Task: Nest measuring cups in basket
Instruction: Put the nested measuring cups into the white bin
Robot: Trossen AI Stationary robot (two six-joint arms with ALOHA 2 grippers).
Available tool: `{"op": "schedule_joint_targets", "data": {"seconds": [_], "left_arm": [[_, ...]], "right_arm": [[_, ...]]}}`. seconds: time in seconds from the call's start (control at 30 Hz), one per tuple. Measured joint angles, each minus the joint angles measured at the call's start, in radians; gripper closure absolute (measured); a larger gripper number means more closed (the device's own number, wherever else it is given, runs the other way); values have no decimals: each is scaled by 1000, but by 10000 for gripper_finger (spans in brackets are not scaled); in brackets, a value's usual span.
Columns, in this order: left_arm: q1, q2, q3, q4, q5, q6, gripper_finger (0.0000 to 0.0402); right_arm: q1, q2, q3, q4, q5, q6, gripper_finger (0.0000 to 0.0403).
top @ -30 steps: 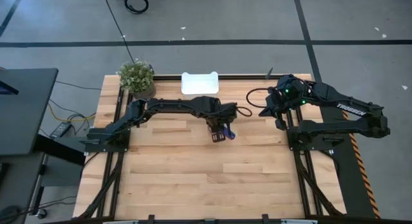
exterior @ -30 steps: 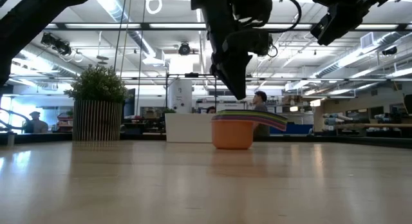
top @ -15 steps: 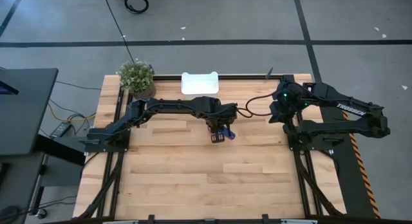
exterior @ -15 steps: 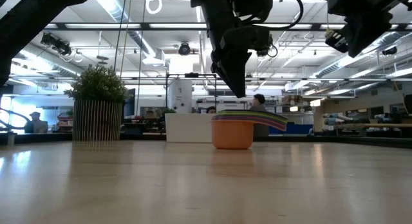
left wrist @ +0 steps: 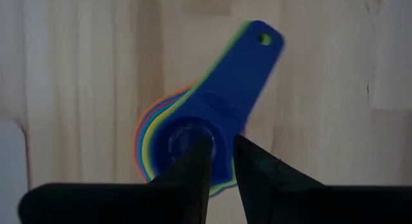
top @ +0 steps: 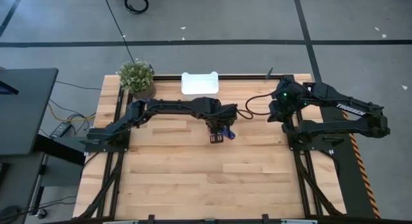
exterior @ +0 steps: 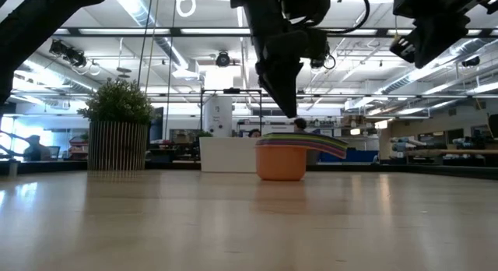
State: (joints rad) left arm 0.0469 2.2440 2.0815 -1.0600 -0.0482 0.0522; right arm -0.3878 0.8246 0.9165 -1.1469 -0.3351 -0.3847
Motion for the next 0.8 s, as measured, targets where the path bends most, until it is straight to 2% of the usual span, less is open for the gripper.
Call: {"op": "schedule_joint_targets", "data": {"seconds": [0.13,0.53,0.63,0.8], "left_arm": [[-8,0,0,6,1,102,329],[-12,0,0,21,0,228,329],[-12,0,0,23,1,187,329],[-4,0,0,22,1,11,329]], "right_arm": [[0,0,0,38,0,0,382],[0,0,0,212,1,0,382],[0,0,0,265,1,0,381],[0,0,0,358,1,0,380]]}}
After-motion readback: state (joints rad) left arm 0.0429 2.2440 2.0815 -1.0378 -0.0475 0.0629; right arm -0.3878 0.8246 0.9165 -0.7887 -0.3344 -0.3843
